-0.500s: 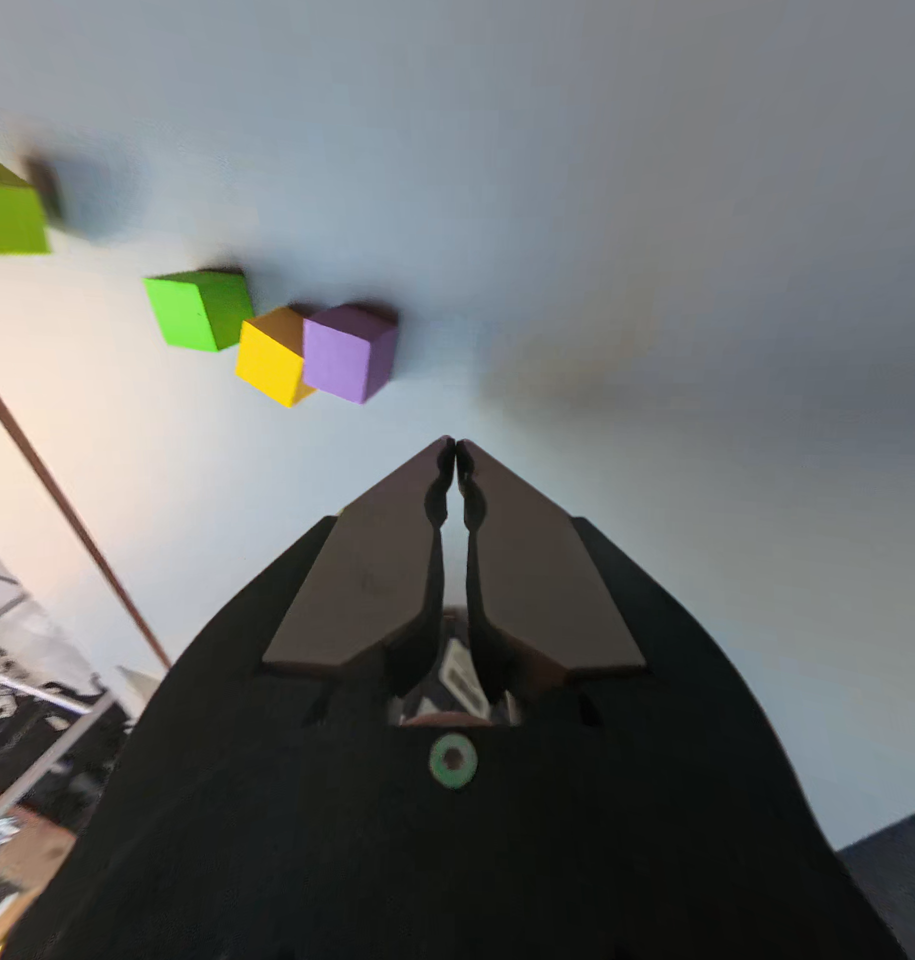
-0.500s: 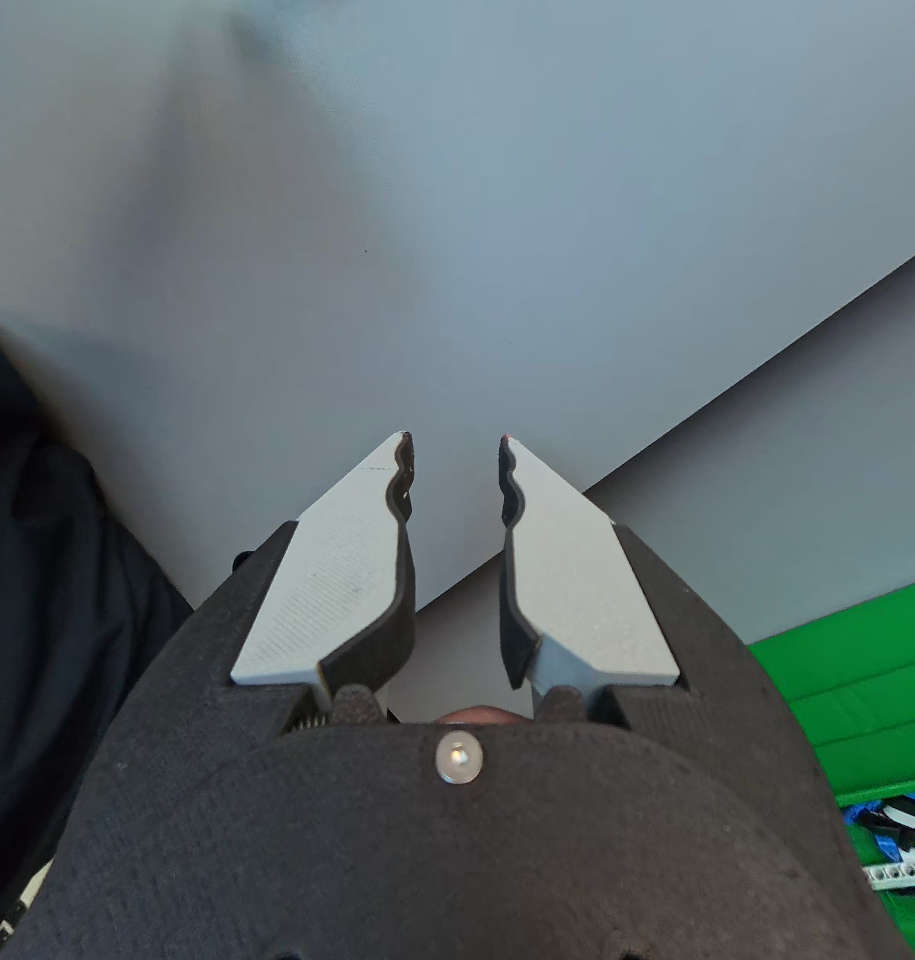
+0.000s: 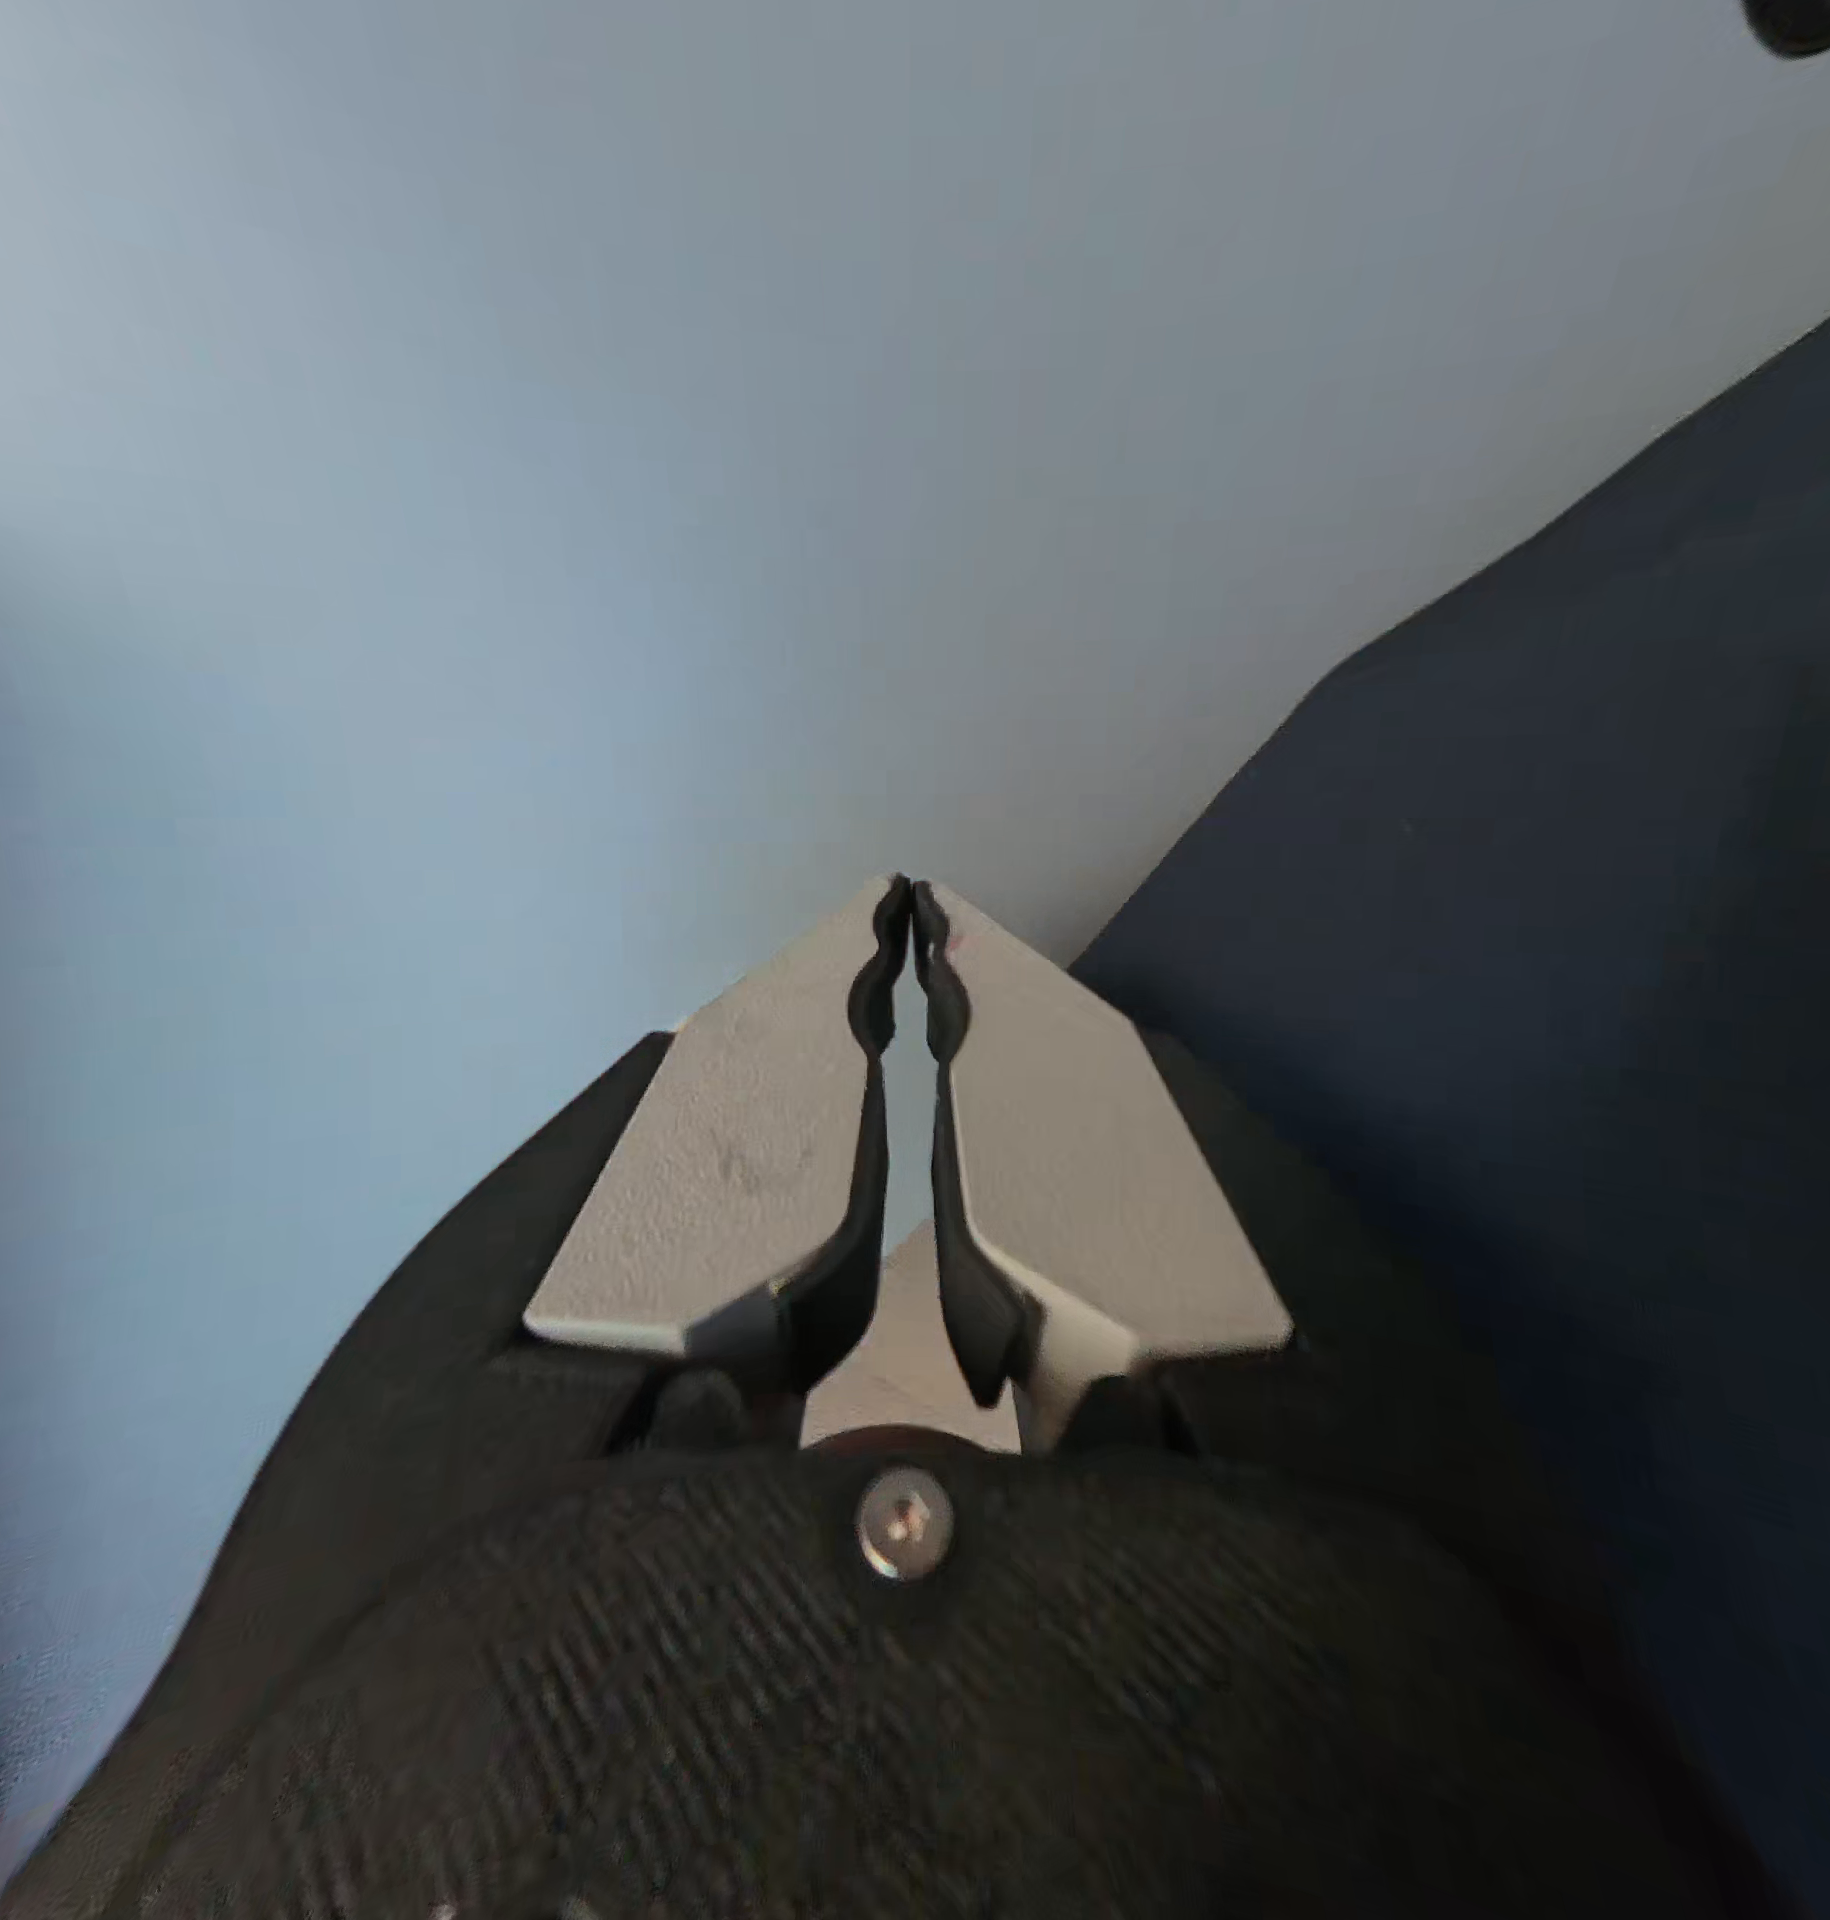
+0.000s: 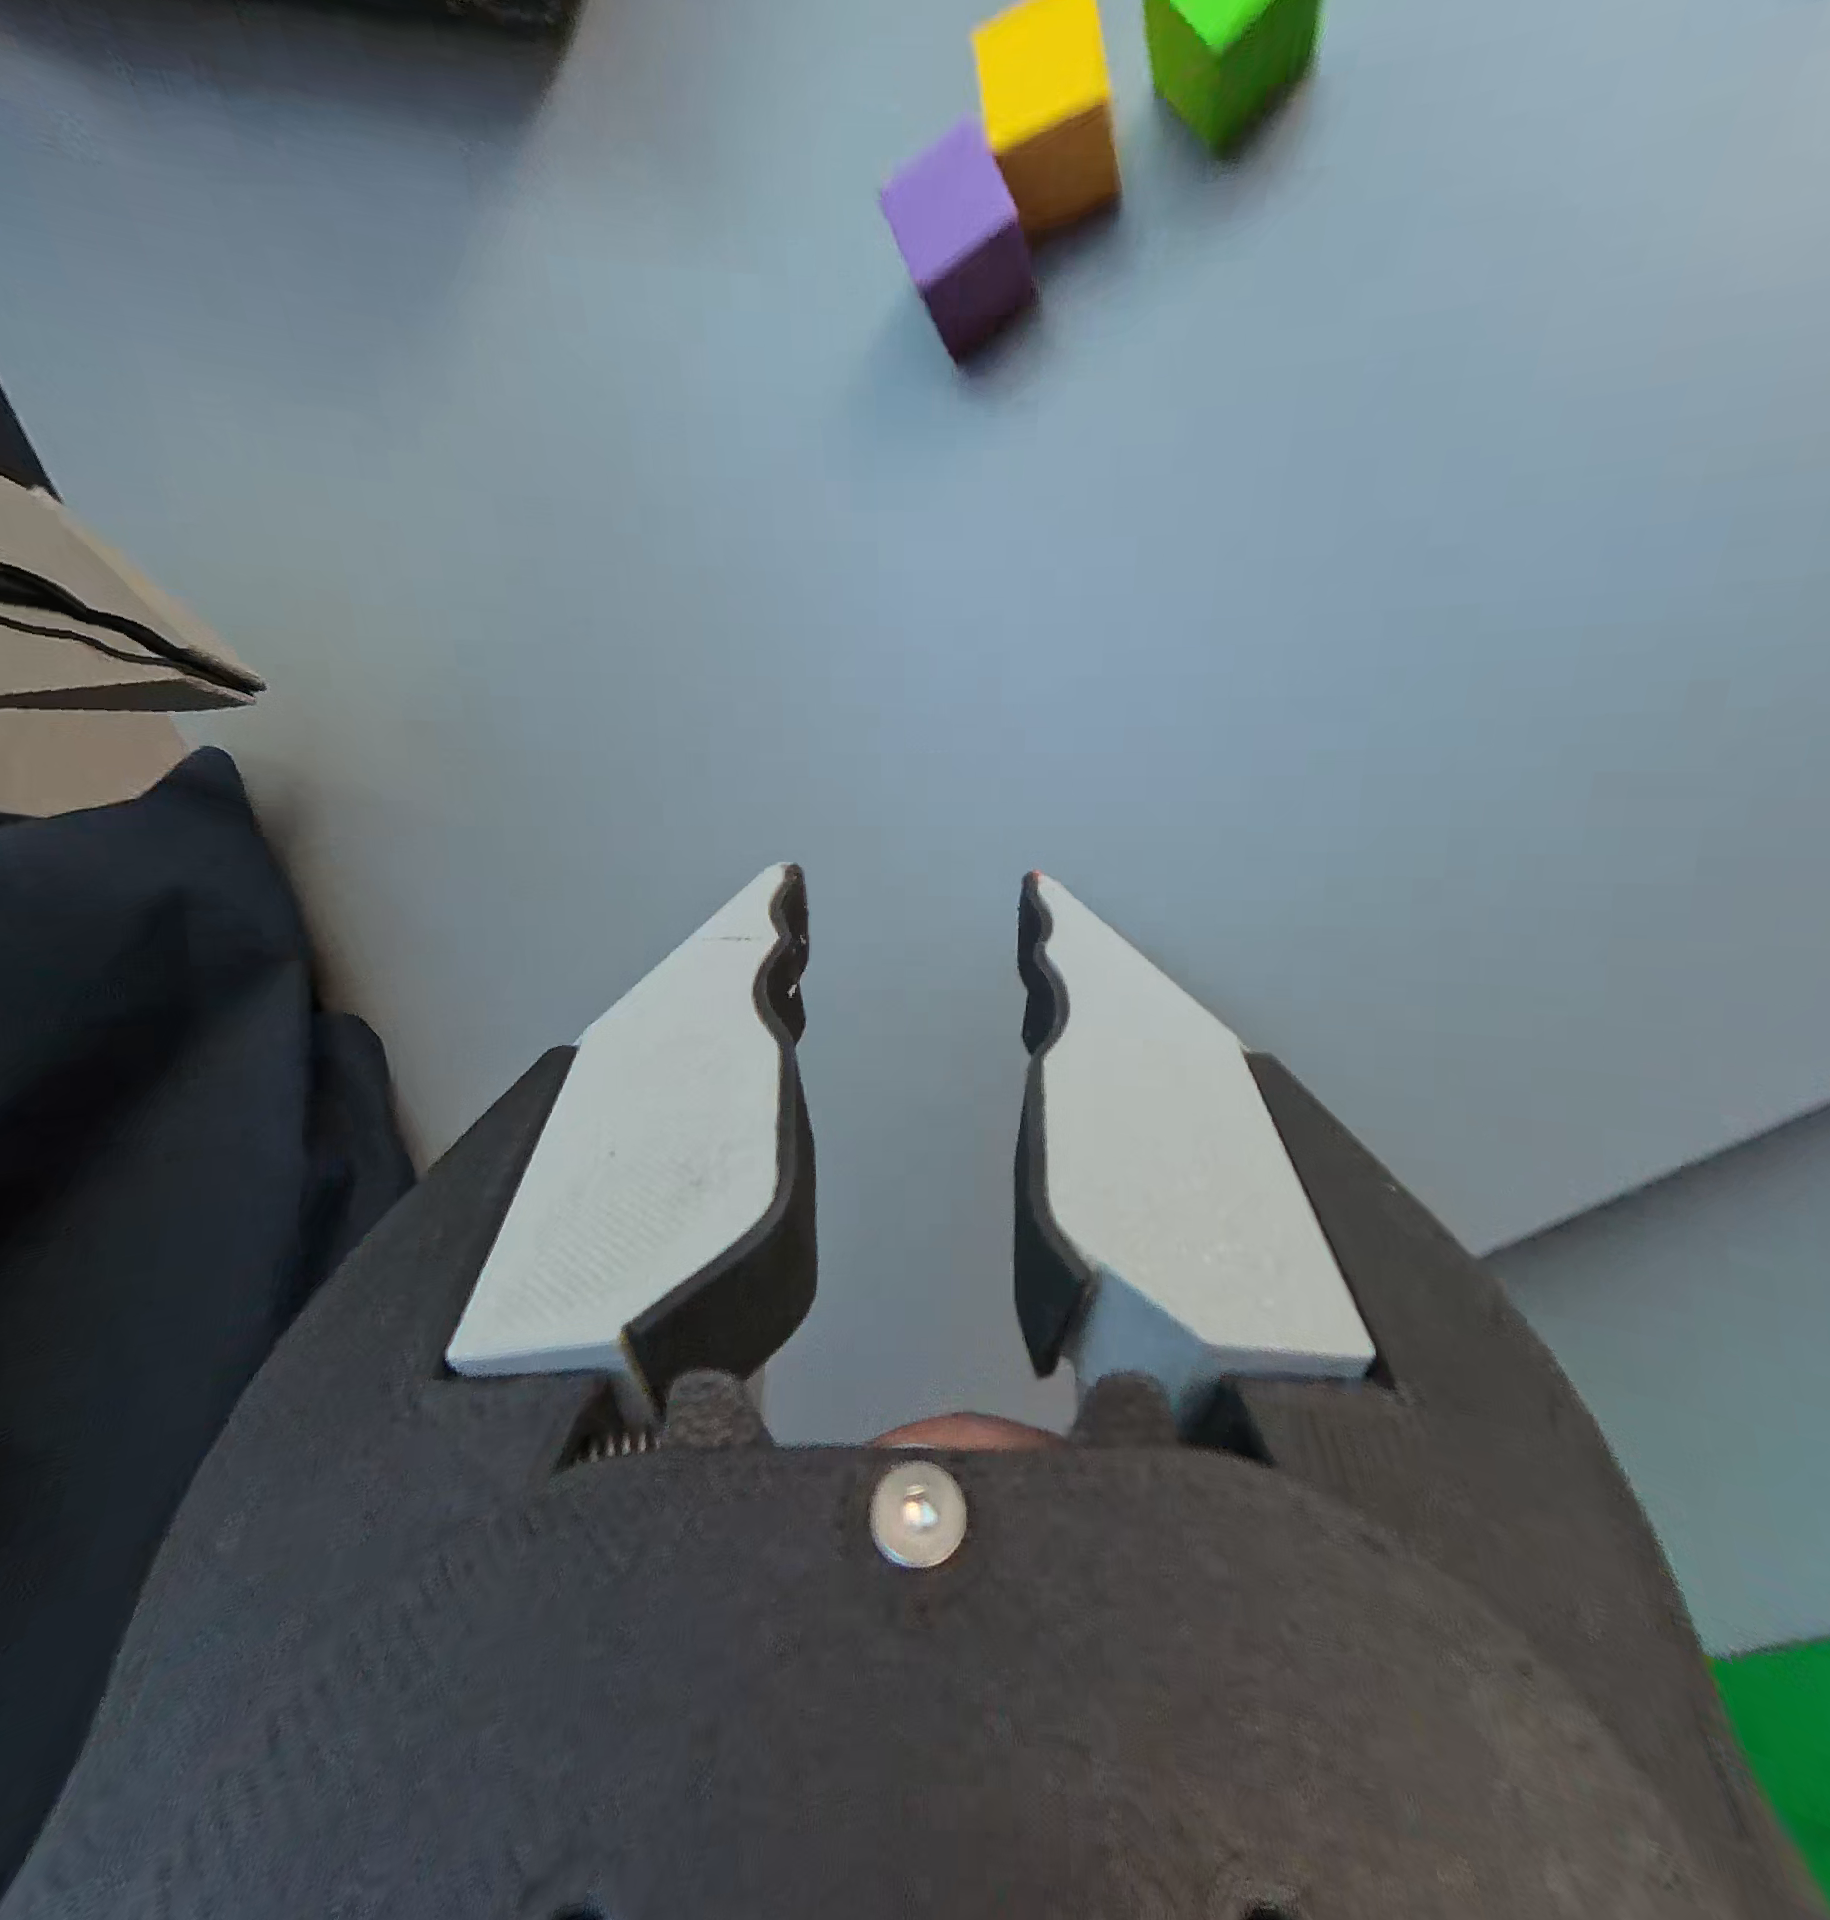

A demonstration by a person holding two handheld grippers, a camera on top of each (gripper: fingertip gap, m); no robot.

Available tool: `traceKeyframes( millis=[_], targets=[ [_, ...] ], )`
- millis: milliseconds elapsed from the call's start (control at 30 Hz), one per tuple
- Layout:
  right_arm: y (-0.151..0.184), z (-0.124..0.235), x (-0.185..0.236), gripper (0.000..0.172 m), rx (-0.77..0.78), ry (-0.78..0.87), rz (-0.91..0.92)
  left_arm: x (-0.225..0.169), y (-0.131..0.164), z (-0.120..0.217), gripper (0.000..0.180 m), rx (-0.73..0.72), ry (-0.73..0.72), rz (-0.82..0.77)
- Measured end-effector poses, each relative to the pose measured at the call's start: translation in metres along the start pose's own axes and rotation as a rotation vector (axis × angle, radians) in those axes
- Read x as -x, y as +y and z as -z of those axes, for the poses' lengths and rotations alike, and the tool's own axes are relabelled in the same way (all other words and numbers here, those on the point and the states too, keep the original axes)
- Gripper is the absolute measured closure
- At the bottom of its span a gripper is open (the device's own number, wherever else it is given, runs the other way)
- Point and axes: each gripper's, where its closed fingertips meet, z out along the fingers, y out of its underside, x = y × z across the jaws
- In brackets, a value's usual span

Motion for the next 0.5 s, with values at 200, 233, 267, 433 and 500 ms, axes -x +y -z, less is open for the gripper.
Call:
traceKeyframes(
  millis=[200,233,267,433,500],
  targets=[
    [-0.032,-0.017,0.089,0.135,-0.05,-0.09,0.146,-0.004,0.012,0.015,0.18,-0.057,0.018,0.031],
    [-0.032,-0.021,0.103,0.134,-0.042,-0.106,0.152,-0.004,0.013,0.017,0.18,-0.068,0.016,0.017],
    [-0.03,-0.024,0.116,0.134,-0.033,-0.118,0.156,-0.004,0.014,0.02,0.18,-0.079,0.014,0.007],
    [-0.017,-0.036,0.166,0.172,-0.014,-0.134,0.149,-0.015,0.018,0.042,0.18,-0.172,0.037,-0.018],
    [-0.014,-0.038,0.184,0.172,-0.011,-0.146,0.116,-0.021,0.027,0.054,0.18,-0.201,0.037,-0.051]
  ],
)
